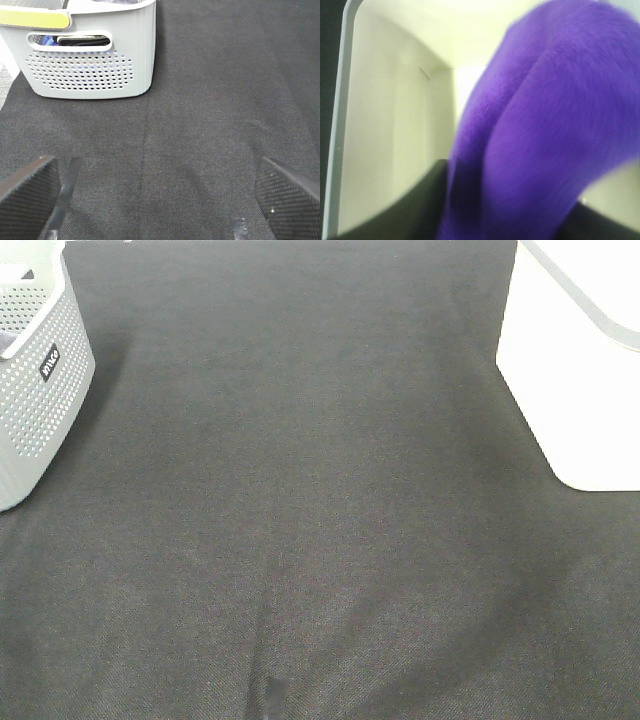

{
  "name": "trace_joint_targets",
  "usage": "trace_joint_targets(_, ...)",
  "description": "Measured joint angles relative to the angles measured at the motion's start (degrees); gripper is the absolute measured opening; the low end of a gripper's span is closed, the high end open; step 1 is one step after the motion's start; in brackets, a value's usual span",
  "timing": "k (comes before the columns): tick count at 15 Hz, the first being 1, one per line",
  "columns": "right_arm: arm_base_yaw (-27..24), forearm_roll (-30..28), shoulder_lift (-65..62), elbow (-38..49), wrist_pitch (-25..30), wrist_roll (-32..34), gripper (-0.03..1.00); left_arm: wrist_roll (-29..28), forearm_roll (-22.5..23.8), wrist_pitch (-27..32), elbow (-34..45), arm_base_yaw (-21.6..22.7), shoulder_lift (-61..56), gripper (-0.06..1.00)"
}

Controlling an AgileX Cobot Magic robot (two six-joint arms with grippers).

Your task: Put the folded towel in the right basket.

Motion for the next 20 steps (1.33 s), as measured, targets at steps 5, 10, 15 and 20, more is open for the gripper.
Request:
trace_joint_targets(5,0.6,3.5,1.3,1.3,0.1,0.1,0.98,0.0,0.0,0.0,0.0,0.0,0.0,0.99)
trace_joint_targets(10,3.8,1.1,-0.1,1.4,0.0,4.0,0.98,0.0,0.0,0.0,0.0,0.0,0.0,0.99)
trace_joint_targets(15,12.8,-1.1,-7.8,4.8,-0.1,6.5,0.98,0.0,0.0,0.0,0.0,0.0,0.0,0.99)
trace_joint_targets(20,12.7,-1.5,-25.2,31.1,-0.8,4.7,0.98,0.0,0.0,0.0,0.0,0.0,0.0,0.99)
